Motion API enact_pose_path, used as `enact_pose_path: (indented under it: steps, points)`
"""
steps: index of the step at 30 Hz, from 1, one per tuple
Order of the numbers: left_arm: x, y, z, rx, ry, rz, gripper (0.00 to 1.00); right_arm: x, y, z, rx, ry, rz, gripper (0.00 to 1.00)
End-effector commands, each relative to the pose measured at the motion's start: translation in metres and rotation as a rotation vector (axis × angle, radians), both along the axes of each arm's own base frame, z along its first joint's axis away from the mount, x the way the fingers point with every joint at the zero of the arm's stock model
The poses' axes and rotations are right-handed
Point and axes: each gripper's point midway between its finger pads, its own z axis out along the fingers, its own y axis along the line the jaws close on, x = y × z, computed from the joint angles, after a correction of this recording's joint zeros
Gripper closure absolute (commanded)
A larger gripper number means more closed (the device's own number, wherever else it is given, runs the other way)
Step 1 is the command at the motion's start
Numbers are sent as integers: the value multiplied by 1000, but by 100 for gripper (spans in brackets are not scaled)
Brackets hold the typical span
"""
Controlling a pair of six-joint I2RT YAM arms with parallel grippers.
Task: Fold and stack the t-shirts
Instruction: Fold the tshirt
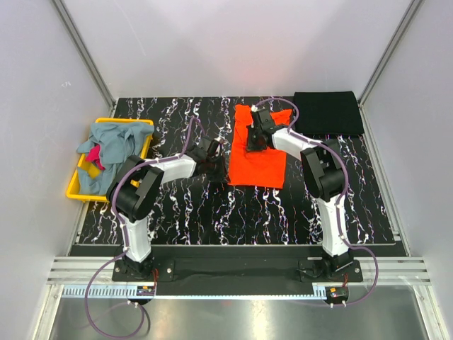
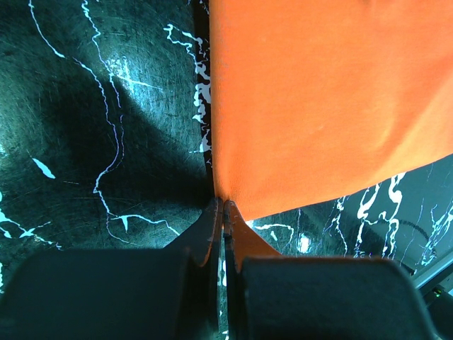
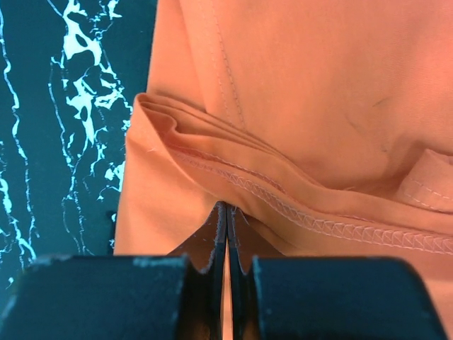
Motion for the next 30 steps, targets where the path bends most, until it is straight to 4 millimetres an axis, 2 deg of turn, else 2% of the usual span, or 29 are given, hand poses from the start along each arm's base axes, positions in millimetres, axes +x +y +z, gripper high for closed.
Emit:
enact_pose_path:
  steps: [1,9,13,23,30]
  points:
    - [-7,2,3,25,4,-11,100,16,2,11,-27,-74,-13,96]
    - [-7,3,2,26,5,-11,100,30,-8,16,-92,-113,-19,96]
    - [-7,4,1,31,4,-6,100,37,-12,10,-124,-112,-17,97]
    - [-9,4,2,32,4,-4,100,63,-22,19,-200,-175,-16,97]
    - [-11,6,-1,37,11,0,100,65,-34,12,-242,-173,-15,98]
